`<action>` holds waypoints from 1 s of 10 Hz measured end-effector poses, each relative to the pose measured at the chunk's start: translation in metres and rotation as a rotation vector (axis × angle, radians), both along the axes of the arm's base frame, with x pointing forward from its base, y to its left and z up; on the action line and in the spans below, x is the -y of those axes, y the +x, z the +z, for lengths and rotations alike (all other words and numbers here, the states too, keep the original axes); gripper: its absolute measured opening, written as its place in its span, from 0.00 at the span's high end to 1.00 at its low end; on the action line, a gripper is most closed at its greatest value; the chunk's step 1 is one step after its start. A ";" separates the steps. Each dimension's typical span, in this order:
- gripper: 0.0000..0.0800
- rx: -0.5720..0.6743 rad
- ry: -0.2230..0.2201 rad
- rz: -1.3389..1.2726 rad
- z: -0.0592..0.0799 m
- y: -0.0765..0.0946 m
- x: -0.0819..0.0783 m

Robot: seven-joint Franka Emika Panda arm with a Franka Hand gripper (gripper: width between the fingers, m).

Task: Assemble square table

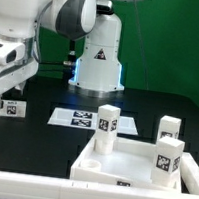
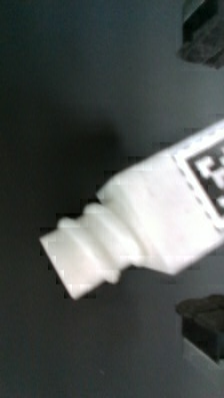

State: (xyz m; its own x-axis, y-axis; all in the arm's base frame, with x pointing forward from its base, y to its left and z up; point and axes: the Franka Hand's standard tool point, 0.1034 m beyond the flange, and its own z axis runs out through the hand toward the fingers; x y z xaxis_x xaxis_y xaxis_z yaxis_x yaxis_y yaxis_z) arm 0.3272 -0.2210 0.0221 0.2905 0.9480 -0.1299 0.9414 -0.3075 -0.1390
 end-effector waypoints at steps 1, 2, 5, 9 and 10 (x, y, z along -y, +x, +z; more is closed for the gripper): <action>0.19 -0.014 0.000 -0.009 -0.005 -0.006 0.003; 0.19 -0.025 0.001 -0.016 -0.008 -0.010 0.005; 0.19 -0.038 0.002 -0.018 -0.010 -0.006 0.009; 0.56 -0.041 0.003 -0.021 -0.011 -0.008 0.008; 0.64 -0.038 0.002 -0.021 -0.010 -0.007 0.009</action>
Offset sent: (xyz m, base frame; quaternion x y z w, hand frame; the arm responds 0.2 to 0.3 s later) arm 0.0162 0.0045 -0.0136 0.0057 0.0345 -0.0116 0.9993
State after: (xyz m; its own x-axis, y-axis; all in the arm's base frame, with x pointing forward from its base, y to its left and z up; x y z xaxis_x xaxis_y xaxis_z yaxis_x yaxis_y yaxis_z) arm 0.3203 -0.2299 0.0116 0.3048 0.9421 -0.1396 0.9289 -0.3265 -0.1749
